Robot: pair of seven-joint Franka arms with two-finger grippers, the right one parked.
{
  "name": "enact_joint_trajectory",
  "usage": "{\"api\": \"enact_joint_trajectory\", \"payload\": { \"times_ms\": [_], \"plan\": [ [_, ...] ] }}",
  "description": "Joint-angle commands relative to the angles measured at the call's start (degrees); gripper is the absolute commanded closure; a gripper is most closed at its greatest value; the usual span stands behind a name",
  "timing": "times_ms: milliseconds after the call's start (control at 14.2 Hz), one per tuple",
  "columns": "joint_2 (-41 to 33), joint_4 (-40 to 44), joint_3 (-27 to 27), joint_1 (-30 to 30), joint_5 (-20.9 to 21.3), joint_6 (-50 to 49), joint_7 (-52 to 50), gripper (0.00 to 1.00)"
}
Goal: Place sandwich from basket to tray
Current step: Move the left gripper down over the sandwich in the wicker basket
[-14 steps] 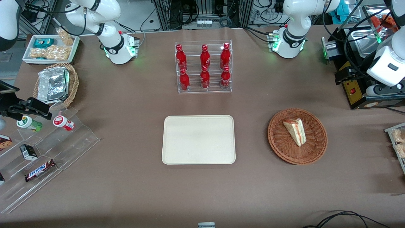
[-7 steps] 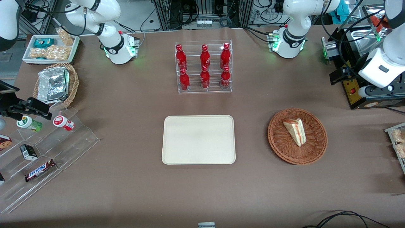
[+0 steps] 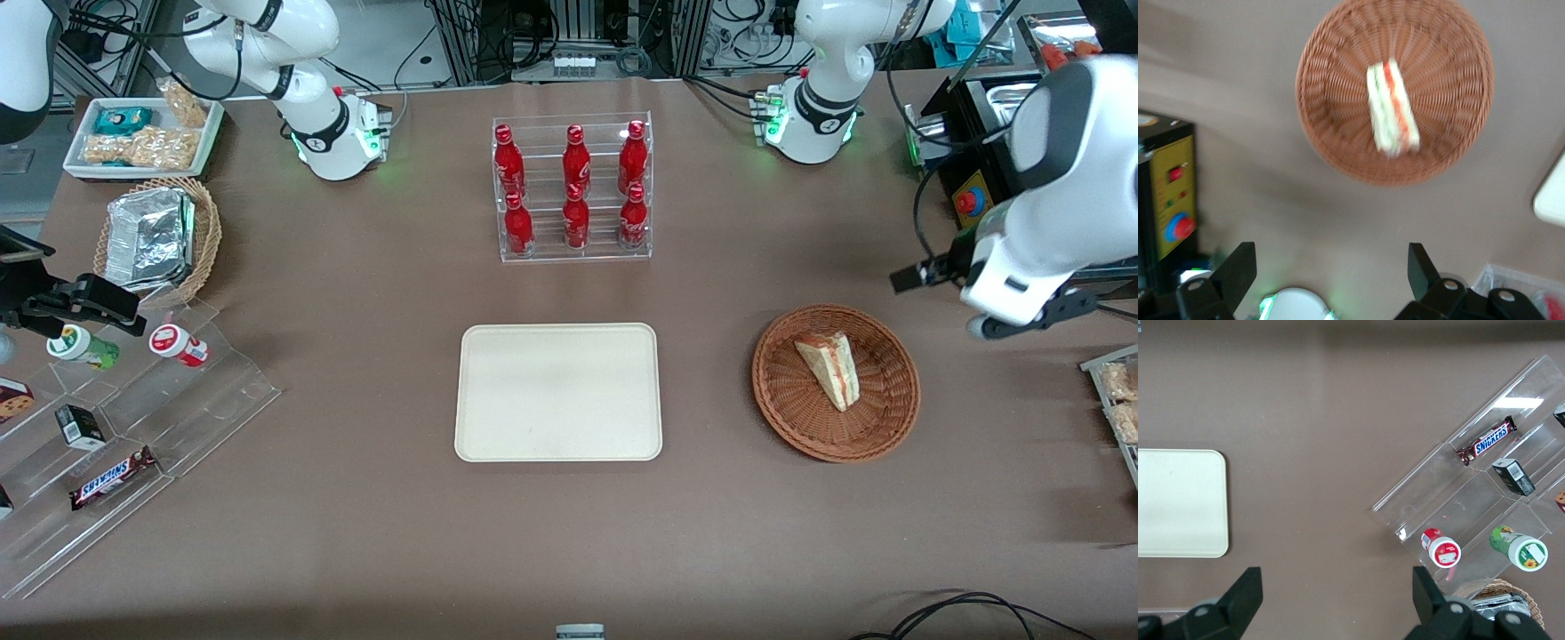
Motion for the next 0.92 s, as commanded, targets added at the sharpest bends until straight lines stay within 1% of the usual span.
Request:
{"api": "enact_joint_trajectory", "payload": {
  "times_ms": [0,141,282,423,846],
  "plan": [
    [-0.76,-7.92,0.16,-0.02,0.17,11.18,-6.94,0.0],
    [0.9,-13.46,0.16,0.07,-0.27,22.34,-9.06,0.0],
    [4.85,-14.89,0.16,-0.28,-0.09,29.57,-12.48,0.0],
    [7.67,-14.54,0.16,-0.37,0.52,31.0,-13.99,0.0],
    [12.6,-14.98,0.07,-1.51,0.7,33.46,-14.17,0.0]
  ]
}}
